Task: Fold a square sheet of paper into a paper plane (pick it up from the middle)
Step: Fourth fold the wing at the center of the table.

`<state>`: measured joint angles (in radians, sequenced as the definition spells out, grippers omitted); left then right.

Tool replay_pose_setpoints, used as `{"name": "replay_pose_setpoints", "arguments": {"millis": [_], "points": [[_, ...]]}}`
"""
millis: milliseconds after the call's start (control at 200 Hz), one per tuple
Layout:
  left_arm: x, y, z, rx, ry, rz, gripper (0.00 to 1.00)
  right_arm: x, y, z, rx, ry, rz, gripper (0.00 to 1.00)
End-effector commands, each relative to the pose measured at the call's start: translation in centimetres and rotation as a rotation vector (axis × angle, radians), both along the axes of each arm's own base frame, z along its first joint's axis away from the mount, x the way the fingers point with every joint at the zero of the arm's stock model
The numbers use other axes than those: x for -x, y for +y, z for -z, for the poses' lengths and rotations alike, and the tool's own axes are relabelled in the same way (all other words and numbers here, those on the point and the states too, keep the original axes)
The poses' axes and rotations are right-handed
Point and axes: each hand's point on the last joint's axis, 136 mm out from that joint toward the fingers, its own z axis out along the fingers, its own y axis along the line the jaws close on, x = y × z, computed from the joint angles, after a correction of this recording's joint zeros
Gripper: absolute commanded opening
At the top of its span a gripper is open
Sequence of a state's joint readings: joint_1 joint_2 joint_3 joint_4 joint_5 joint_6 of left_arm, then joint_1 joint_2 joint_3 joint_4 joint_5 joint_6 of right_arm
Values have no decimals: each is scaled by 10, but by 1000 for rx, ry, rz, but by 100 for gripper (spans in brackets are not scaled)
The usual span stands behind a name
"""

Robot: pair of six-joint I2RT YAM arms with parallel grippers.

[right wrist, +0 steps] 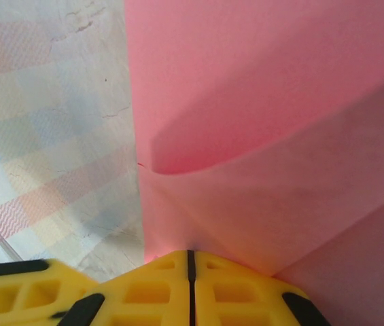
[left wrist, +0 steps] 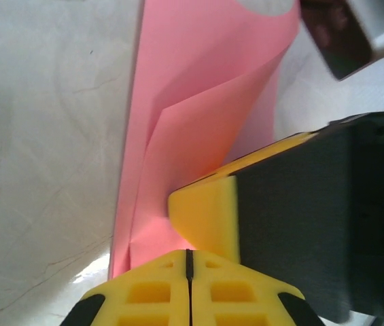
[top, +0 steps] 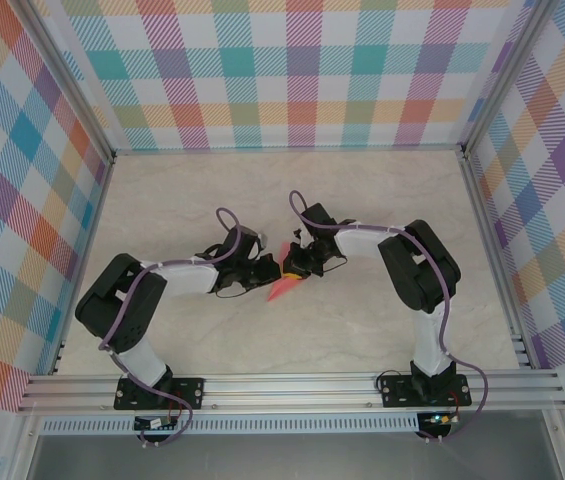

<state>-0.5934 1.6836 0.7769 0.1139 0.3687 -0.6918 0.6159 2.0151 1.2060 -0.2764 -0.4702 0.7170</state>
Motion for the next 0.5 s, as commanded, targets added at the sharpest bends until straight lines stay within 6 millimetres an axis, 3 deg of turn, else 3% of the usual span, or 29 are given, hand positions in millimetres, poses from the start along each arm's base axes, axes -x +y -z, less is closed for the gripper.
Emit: {"name": "replay_pose_setpoints", "arguments": {"millis": [0,185,375,495], "points": [[2,-8,4,14,18,15,6,14,-19,43,124,65,9,7],[1,-3,2,-3,4,-4,6,12,-14,36,92,50,1,8],[-2,8,-11,-34,-46,-37,10,3,-6,12,44,-6,-4,13],[1,4,-14,-2,-45,-23,12,0,-3,5,27,-19,-8,14]]}}
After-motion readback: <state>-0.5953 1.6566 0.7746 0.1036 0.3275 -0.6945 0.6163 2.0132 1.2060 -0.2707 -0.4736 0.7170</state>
